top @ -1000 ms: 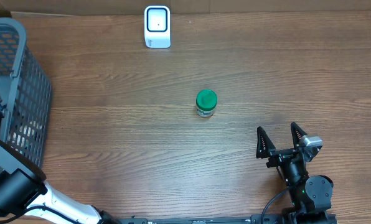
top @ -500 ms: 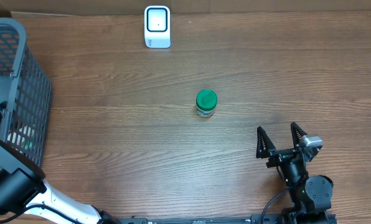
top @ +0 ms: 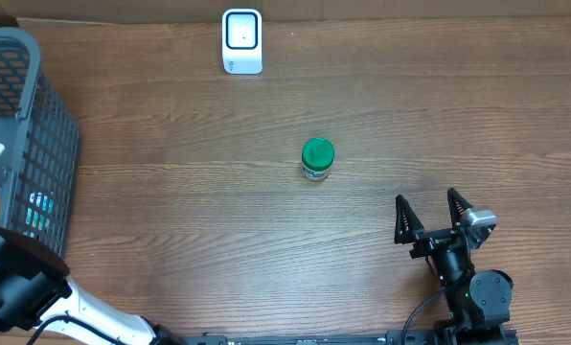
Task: Scan the item barcode
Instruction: 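Reach the left gripper into the basket and grasp the bread bag, then carry the bread bag with the left gripper and drop it beside the jar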
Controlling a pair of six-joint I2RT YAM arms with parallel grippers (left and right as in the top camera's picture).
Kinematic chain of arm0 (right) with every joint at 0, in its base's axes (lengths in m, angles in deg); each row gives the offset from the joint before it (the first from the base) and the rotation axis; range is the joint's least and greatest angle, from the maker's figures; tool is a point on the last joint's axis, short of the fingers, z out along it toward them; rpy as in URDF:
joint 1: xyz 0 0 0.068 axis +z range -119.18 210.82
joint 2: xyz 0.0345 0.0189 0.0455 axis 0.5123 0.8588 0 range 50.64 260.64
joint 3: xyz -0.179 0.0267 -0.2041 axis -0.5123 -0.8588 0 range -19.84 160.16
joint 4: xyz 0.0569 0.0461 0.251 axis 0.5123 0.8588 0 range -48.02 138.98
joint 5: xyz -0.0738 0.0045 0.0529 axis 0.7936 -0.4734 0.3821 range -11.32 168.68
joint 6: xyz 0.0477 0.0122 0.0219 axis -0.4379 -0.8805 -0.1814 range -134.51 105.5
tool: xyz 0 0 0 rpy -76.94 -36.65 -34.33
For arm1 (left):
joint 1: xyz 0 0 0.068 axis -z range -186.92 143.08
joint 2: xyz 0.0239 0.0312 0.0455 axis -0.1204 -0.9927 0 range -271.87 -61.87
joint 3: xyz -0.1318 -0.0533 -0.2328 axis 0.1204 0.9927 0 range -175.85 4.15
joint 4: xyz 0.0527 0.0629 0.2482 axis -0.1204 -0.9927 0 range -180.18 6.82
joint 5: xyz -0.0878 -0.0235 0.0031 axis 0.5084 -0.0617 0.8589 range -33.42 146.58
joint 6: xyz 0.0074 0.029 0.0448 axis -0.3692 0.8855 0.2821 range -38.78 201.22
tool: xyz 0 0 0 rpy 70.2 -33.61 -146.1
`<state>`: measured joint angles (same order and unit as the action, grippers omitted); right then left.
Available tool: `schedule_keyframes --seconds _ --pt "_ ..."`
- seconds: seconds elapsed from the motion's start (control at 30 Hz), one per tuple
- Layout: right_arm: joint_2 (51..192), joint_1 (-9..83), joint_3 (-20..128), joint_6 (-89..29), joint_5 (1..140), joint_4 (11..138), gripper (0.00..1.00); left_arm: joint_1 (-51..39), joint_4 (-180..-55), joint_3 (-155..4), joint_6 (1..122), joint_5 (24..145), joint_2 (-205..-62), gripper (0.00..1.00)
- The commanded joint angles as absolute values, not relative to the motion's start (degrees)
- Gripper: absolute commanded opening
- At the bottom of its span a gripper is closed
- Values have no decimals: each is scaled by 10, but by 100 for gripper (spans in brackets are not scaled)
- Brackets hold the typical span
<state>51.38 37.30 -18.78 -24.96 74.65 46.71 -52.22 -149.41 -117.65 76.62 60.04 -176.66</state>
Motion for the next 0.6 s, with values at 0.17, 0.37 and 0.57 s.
schedule_keyframes --seconds 0.17,0.37,0.57 --pt "508 376 -194 -247 750 465 100 -485 -1488 -1237 743 637 -1654 4" --pt "508 376 -194 -247 750 465 100 -418 -1476 -1239 744 636 -1566 4" --pt "508 376 -194 -247 750 465 100 -297 -1499 -1239 765 636 -1514 4"
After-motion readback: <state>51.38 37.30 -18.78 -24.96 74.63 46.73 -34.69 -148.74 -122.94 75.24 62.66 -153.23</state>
